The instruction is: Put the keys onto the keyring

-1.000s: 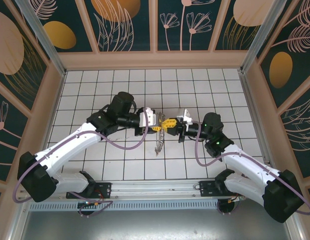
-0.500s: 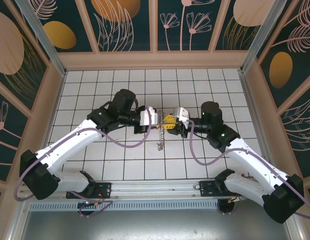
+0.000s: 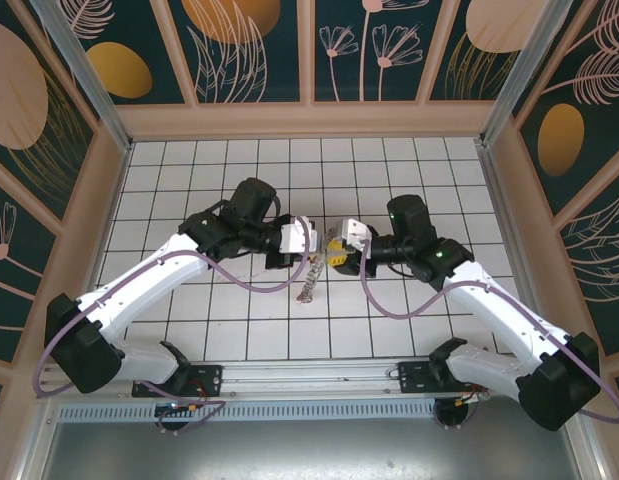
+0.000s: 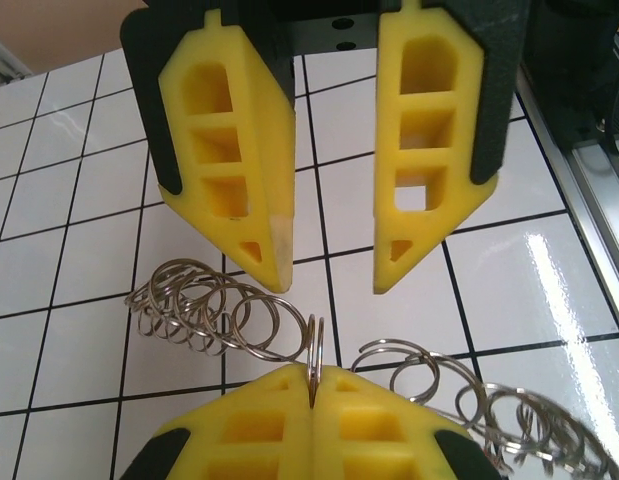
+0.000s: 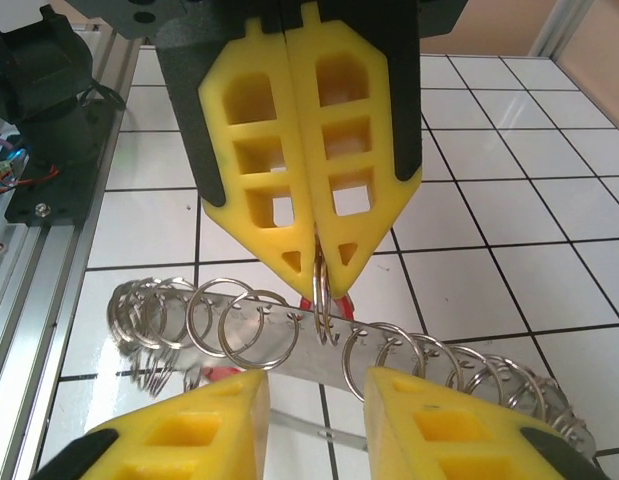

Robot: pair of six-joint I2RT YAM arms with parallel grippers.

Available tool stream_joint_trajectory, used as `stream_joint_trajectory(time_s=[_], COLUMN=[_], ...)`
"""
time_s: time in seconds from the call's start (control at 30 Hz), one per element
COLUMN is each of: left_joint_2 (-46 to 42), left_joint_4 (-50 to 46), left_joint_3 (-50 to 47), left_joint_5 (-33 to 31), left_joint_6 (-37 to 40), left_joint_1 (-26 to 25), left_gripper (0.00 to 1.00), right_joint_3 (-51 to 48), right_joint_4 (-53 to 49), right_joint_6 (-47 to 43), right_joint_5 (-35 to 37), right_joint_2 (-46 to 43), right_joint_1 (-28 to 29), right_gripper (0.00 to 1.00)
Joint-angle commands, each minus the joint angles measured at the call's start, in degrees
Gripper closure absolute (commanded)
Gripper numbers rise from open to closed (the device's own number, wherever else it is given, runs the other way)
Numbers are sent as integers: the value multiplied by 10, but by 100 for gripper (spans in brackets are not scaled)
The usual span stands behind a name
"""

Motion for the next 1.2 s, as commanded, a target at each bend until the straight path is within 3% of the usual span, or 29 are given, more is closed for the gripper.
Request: stream_joint_trajectory(time_s=[0.0,0.37,0.47,0.53,0.7,0.77,0.9,0.97,1.03,1.17], left_joint_2=[6,9,9,10,4,2,-1,-8,-20,-26], left_joint_4=[-2,18,21,23,34,34,39,49,66,83], left_joint_3=[14,5,4,4,1,0,-6,-17,-38,-59], left_joint_5=[21,35,38,38,35,32,25,22,17,13], left_joint_6=[5,-12,-16,-18,-30,-32,-39,-43,-47,-54], left_joint_1=[1,1,1,1,1,1,1,1,1,1], left_gripper=[100,100,100,100,100,100,100,80,70,67], right_joint_3=[17,2,-2,-2,-2,-5,-23,-54,-86,-126], right_joint_4=[23,69,77,83,78,82,122,184,255,347], right_joint_6=[-6,26,34,38,47,54,81,110,146,198], right_joint_5=[-3,14,18,18,38,49,77,81,73,41], right_joint_2=[3,22,23,23,32,31,16,-10,-36,-56], right_joint_1=[4,26,29,32,37,38,39,39,38,37], right_gripper=[72,75,82,94,93,100,100,100,100,100])
